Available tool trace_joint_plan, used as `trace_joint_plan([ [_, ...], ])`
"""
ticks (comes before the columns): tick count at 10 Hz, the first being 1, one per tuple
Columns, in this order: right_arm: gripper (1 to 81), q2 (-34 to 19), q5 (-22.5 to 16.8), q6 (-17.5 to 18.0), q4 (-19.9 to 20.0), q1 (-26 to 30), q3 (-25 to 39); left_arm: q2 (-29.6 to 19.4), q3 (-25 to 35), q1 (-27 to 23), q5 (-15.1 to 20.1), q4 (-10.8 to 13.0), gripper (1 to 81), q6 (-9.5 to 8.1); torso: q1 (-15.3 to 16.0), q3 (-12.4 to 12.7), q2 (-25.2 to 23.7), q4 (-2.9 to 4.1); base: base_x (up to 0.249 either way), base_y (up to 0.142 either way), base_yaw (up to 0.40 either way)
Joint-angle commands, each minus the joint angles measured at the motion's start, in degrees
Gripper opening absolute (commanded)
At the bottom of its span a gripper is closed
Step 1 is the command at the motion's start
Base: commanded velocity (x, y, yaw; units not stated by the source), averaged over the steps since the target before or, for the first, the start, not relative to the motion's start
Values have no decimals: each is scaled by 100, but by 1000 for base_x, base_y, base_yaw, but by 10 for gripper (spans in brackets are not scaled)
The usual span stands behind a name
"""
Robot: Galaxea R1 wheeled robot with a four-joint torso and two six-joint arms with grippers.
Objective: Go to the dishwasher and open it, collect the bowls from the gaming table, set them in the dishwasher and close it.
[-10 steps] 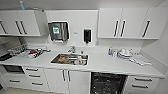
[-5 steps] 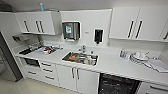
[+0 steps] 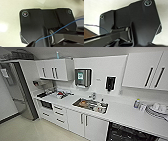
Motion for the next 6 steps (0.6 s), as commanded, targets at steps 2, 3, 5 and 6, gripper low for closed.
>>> trace_joint_plan([
  [2,811,241,-75,-166,233,157,-328,-61,16,-261,330,-58,811,15,0,0,0,0,0,0,334],
  [3,811,74,-75,-167,215,217,-181,-52,16,-269,330,-58,811,6,0,0,0,0,0,0,334],
  [5,811,-40,-136,-168,205,279,23,-35,16,-261,322,-58,811,15,0,0,0,0,0,0,334],
  [6,811,-41,-163,-158,206,332,5,-35,16,-261,321,-58,811,15,0,0,0,0,0,0,334],
])
